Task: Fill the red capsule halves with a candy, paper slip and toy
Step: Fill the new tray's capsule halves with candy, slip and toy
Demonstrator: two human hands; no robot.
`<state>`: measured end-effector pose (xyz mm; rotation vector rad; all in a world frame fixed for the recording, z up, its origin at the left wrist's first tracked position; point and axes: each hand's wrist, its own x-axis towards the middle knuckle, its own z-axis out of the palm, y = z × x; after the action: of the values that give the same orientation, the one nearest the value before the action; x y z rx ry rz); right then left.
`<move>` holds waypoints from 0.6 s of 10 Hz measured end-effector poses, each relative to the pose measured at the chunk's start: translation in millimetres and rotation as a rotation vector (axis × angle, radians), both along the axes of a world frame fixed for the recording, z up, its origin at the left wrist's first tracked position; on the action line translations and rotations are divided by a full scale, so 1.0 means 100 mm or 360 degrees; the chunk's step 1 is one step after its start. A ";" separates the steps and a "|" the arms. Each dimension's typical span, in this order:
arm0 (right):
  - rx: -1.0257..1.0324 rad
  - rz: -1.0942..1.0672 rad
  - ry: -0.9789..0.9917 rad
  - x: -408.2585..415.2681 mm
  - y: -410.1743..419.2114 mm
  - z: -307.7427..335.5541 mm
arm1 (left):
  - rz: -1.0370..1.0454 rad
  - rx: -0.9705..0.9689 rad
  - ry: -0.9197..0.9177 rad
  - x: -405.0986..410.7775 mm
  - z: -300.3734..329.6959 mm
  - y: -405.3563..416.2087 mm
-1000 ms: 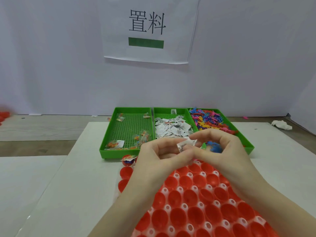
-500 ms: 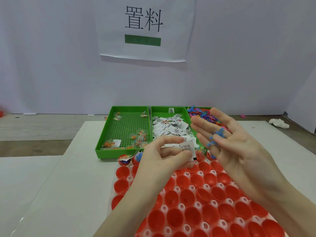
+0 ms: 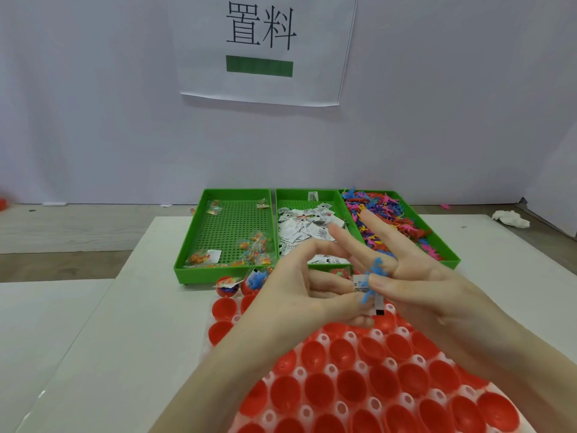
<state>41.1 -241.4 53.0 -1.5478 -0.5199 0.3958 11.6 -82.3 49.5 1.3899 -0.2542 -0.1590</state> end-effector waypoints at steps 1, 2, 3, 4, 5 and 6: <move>-0.0046 0.0017 -0.0086 -0.03 -0.01 0.05 | -0.0028 0.0031 0.0008 -0.01 0.00 0.02; -0.0096 0.0047 -0.0093 -0.07 -0.02 0.05 | -0.0069 0.0022 0.0006 -0.02 -0.01 0.01; -0.0192 -0.0018 -0.0109 -0.13 -0.02 0.03 | -0.0044 0.0044 -0.0002 -0.01 -0.03 -0.04; -0.0127 -0.0112 -0.0207 -0.16 -0.04 0.03 | 0.0027 0.0146 -0.0079 -0.01 -0.08 -0.10; -0.0182 -0.0335 -0.0349 -0.16 -0.17 0.06 | 0.0102 0.0310 -0.0257 -0.04 -0.12 -0.14; -0.0308 -0.0363 -0.0463 -0.20 -0.26 0.12 | 0.0112 0.0372 -0.0332 -0.06 -0.14 -0.20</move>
<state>21.5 -267.5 65.2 -1.8438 -0.5324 0.0450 5.8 -102.2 35.1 1.6480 -0.3678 0.0163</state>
